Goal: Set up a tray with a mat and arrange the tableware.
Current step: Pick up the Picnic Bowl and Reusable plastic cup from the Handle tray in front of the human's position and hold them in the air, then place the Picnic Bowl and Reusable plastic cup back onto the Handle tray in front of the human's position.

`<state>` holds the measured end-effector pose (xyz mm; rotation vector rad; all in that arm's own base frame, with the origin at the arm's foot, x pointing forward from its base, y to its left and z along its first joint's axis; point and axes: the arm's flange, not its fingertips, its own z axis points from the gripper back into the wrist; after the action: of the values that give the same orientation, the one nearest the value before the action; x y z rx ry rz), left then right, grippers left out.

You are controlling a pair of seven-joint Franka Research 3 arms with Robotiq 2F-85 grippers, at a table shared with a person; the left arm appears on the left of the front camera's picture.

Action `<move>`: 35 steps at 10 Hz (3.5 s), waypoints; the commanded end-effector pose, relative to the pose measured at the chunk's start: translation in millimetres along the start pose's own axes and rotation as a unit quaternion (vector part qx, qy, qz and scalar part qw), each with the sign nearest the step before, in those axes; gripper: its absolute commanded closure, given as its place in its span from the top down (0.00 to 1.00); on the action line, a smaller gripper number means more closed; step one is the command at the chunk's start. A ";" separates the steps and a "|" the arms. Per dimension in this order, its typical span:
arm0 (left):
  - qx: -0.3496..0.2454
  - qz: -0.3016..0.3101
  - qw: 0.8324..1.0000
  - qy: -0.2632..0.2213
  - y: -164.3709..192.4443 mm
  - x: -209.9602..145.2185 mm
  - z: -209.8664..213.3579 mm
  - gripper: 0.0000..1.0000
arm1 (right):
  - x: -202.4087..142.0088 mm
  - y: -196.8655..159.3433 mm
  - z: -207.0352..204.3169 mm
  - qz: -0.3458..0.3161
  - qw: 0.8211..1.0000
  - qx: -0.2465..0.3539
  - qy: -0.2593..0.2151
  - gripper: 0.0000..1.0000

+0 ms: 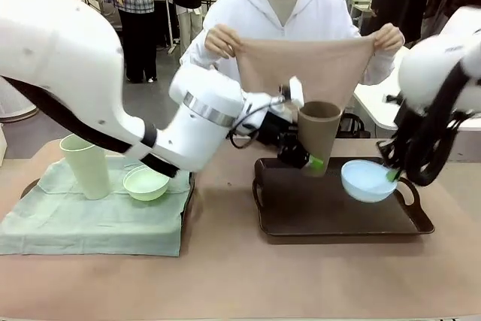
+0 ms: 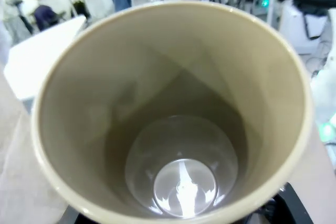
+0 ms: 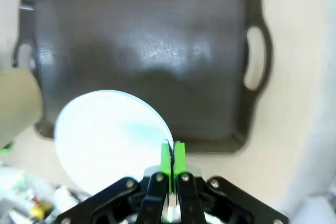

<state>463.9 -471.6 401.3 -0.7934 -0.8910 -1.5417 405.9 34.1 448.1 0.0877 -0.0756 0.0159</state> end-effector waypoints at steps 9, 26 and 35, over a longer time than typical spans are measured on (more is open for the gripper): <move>0.031 -0.035 0.999 0.002 -51.4 91.6 68.9 0.00 | -44.9 5.8 142.9 0.018 0.997 -0.030 -0.071 0.00; 0.031 -0.035 0.999 0.002 -51.4 91.6 68.9 0.00 | -44.9 5.8 142.9 0.018 0.997 -0.030 -0.071 0.00; 0.031 -0.035 0.999 0.002 -51.4 91.6 68.9 0.00 | -44.9 5.8 142.9 0.018 0.997 -0.030 -0.071 0.00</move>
<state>399.9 -448.6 505.4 -0.7083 -0.9602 -1.5675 352.2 27.7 588.4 0.0269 -0.2219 0.0447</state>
